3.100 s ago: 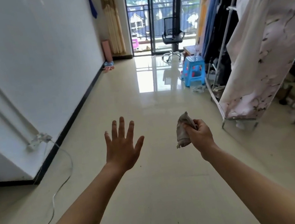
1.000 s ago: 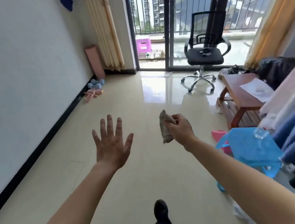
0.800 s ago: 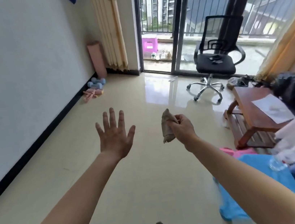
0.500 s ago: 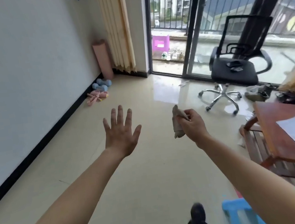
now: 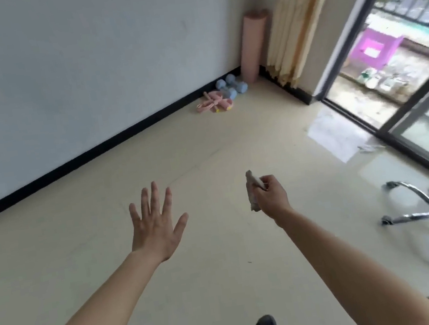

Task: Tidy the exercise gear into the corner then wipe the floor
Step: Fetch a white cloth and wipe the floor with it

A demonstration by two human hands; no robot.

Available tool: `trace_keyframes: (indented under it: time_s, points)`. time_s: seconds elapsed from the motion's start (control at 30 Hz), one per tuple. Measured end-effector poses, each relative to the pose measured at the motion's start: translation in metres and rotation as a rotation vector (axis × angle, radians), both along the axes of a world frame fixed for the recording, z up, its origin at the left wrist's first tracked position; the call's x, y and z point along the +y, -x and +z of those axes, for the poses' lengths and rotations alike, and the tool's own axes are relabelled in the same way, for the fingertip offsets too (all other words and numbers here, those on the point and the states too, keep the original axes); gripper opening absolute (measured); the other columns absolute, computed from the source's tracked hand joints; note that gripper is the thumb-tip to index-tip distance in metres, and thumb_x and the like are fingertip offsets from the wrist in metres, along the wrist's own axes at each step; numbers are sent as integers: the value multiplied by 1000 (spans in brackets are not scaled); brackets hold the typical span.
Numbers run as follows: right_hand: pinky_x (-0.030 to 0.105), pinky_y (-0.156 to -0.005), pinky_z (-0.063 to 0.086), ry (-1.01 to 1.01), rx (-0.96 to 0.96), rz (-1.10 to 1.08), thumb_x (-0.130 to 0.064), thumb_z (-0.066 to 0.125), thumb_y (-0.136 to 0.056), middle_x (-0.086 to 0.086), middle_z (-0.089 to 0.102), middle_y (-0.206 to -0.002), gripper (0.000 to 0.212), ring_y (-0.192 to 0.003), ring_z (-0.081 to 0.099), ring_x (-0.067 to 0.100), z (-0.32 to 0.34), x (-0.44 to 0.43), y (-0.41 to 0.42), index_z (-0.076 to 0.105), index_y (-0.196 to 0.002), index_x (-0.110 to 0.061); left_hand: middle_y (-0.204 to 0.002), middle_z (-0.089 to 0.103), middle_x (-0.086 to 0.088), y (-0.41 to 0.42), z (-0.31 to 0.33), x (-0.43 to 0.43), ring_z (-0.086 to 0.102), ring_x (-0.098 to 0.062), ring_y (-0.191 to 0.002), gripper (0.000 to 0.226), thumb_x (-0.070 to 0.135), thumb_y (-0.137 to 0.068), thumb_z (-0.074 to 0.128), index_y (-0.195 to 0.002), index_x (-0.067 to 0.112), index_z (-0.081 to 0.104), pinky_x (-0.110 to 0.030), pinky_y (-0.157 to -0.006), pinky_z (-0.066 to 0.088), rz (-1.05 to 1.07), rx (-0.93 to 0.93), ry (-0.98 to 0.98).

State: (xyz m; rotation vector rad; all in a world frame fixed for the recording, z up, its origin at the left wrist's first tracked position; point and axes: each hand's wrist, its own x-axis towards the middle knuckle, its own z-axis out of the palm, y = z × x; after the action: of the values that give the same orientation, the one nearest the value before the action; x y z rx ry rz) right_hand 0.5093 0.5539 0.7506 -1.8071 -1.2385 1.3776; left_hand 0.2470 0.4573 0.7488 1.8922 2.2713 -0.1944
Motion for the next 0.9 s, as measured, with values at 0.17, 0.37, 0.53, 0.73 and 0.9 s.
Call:
trace_keyframes:
  time_s: [0.17, 0.37, 0.53, 0.73, 0.9]
  points:
    - [49, -73, 60, 70, -24, 117, -35, 58, -94, 0, 63, -61, 23, -57, 64, 22, -31, 54, 29, 53, -101, -13, -156, -32, -8, 14, -35, 17, -20, -29, -149, 83, 69, -87, -4, -155, 22, -13, -56, -119, -2, 114, -55, 56]
    - [34, -60, 48, 119, -121, 137, -42, 57, -93, -4, 59, -66, 25, -57, 56, 17, -111, 91, 55, 49, -91, -18, -152, -38, -6, 34, -122, 60, -23, -29, -148, 85, 67, -82, -14, -153, 22, -18, -55, -119, -4, 71, -121, 197]
    - [26, -60, 45, 177, -225, 182, -19, 51, -98, -6, 59, -78, 4, -69, 57, 12, -219, 102, 46, 49, -96, -16, -162, -22, -9, 20, -223, 89, -19, -31, -149, 87, 65, -81, -15, -156, 21, -10, -57, -119, -1, 61, -169, 312]
    - [28, -62, 43, 279, -192, 286, -27, 40, -91, -10, 57, -77, 13, -69, 55, 11, -432, 126, 28, 52, -95, -25, -162, -20, -10, -10, -423, 114, -17, -30, -150, 78, 63, -91, -4, -156, 20, -7, -57, -120, -2, 57, -166, 411]
    - [19, -58, 39, 294, -113, 199, -24, 37, -106, -19, 49, -63, 33, -55, 45, -2, -595, 144, 12, 50, -75, -26, -163, -16, -10, -38, -601, 123, -13, -31, -150, 71, 58, -99, 13, -157, 21, -5, -58, -119, 1, 90, -164, 487]
